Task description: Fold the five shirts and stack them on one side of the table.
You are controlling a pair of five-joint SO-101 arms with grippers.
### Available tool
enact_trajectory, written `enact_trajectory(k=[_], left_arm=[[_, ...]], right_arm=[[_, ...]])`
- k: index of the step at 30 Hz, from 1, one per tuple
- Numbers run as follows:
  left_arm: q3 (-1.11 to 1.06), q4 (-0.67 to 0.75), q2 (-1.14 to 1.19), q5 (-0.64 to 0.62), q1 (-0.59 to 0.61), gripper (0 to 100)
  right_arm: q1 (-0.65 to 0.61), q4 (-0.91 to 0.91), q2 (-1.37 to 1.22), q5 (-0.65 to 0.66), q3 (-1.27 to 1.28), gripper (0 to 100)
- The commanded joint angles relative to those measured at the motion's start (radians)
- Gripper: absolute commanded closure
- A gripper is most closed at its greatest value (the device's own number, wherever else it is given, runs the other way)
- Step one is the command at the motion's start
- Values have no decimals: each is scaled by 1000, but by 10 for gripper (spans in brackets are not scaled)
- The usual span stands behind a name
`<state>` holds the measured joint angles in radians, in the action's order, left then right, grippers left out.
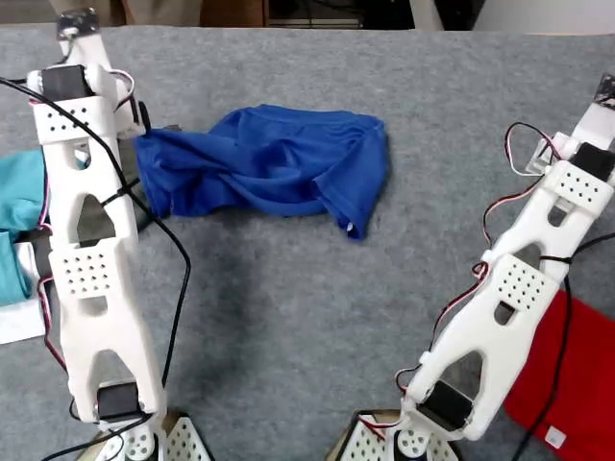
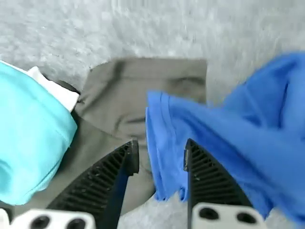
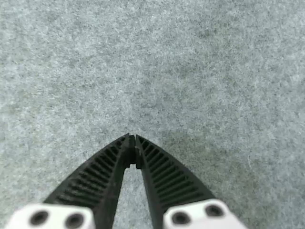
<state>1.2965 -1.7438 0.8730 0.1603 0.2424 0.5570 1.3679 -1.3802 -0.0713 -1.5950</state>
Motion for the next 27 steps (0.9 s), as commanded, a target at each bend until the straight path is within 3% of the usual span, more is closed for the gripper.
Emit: enact_trajectory(k=[1,8,13,19,27], left_arm=[[-152,-20,-116,161,-37,834],[-812,12,-475,331,-173,852],[-1203,259,-650,319,-212,872],[-1418,618,-711,-15,-175,836],[-1439,732,-710,-213,-169,805]], right_arm=[[-4,-12,10,-3,-48,991],[-4,-14,10,-3,-48,991],[-5,-14,10,-3,-48,991],[-5,-14,10,-3,-48,991],[-5,-14,10,-3,-48,991]])
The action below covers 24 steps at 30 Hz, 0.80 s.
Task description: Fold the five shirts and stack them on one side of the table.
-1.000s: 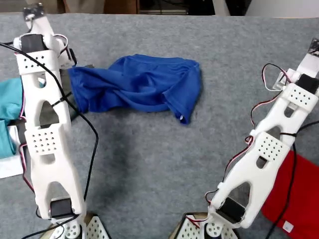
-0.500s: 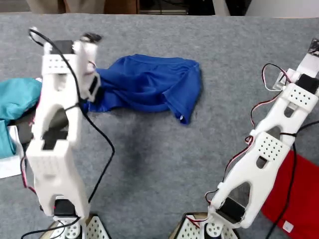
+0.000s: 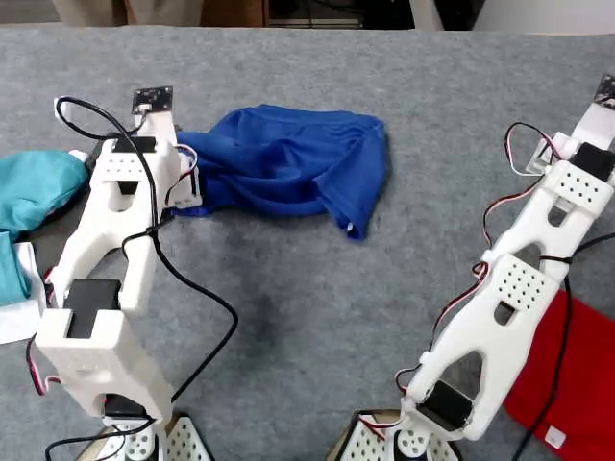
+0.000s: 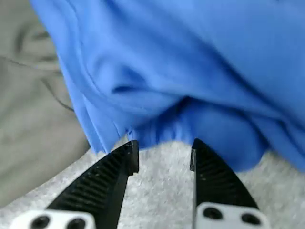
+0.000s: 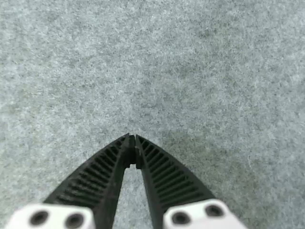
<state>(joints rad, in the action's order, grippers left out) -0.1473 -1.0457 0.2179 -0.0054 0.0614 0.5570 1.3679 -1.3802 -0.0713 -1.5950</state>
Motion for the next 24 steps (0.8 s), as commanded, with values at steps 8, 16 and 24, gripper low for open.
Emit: enact_trajectory(k=[8,16,24], left_arm=[[14,3,30,15,35,804],[14,-2,76,26,89,807],[5,81,79,-75,57,808]], right_arm=[[-5,-14,10,-3,-48,991],[-5,-14,10,-3,-48,991],[-5,-12,10,-3,-48,991]])
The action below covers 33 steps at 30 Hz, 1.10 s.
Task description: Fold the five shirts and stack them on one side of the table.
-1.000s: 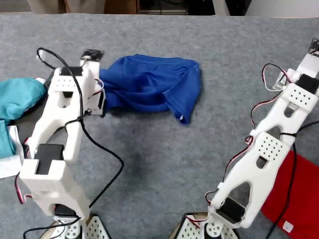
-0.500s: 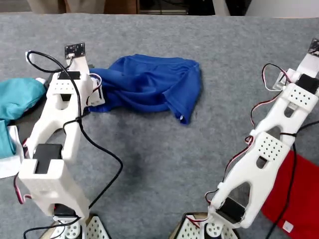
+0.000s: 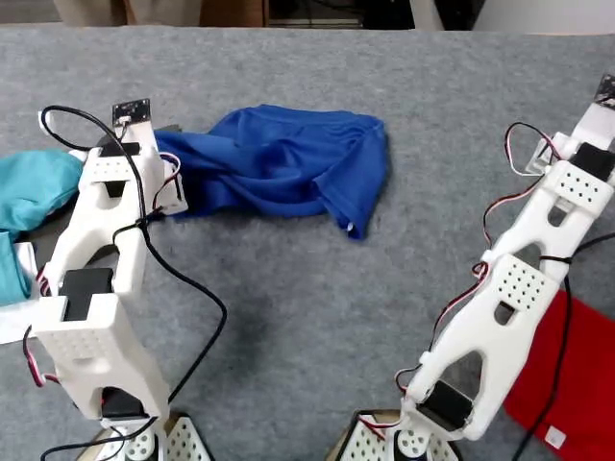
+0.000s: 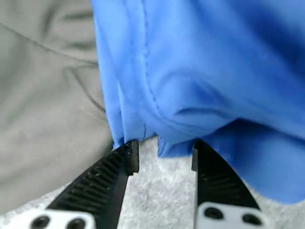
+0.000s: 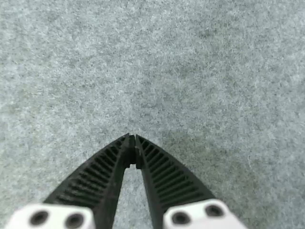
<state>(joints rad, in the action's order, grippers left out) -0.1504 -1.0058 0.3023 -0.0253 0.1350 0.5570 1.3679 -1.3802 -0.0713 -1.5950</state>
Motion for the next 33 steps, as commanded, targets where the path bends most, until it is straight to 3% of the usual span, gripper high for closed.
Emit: enact_trajectory(k=[1,6,15,28,33], left_arm=[[8,57,-2,-74,-21,808],[18,71,53,-97,-43,814],[126,-21,125,-95,-52,922],[364,-276,131,-100,-54,948],[496,-394,131,-176,-54,948]], right_arm=[[-5,-12,10,-3,-48,991],[-5,-12,10,-3,-48,991],[-5,-12,10,-3,-48,991],[-5,-12,10,-3,-48,991],[-5,-12,10,-3,-48,991]])
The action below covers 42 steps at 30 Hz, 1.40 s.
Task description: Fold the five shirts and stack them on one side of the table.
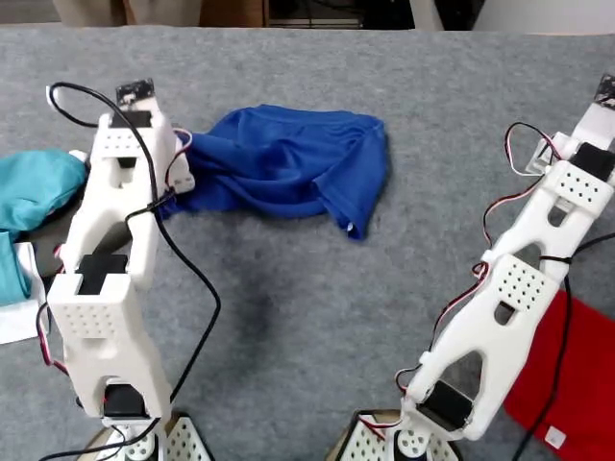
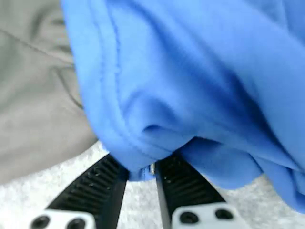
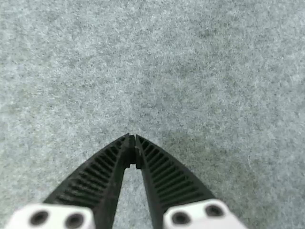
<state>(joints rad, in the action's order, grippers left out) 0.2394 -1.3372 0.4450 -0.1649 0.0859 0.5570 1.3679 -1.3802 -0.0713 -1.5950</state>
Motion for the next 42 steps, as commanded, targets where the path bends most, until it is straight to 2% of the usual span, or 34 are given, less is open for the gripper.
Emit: enact_trajectory(k=[1,7,10,14,20,26,33,36,42], left_arm=[[138,-92,-12,-43,-5,948],[396,-295,-12,-48,2,948],[545,-382,-12,-48,6,948],[712,-400,-12,-48,29,948],[876,-422,-12,-48,114,948],[749,-422,-12,-41,173,948],[436,-414,-12,61,195,949],[287,-310,-12,64,212,969],[74,-175,-13,64,186,969]], right_arm=[[-5,-12,10,-3,-48,991],[-16,2,12,-3,-48,990],[-56,75,27,8,-68,949],[-140,244,73,112,-70,855],[-269,373,180,253,-71,850],[-447,390,312,356,-70,850],[-621,382,320,671,-70,850],[-665,310,312,850,-71,850],[-728,321,332,1014,-71,850]])
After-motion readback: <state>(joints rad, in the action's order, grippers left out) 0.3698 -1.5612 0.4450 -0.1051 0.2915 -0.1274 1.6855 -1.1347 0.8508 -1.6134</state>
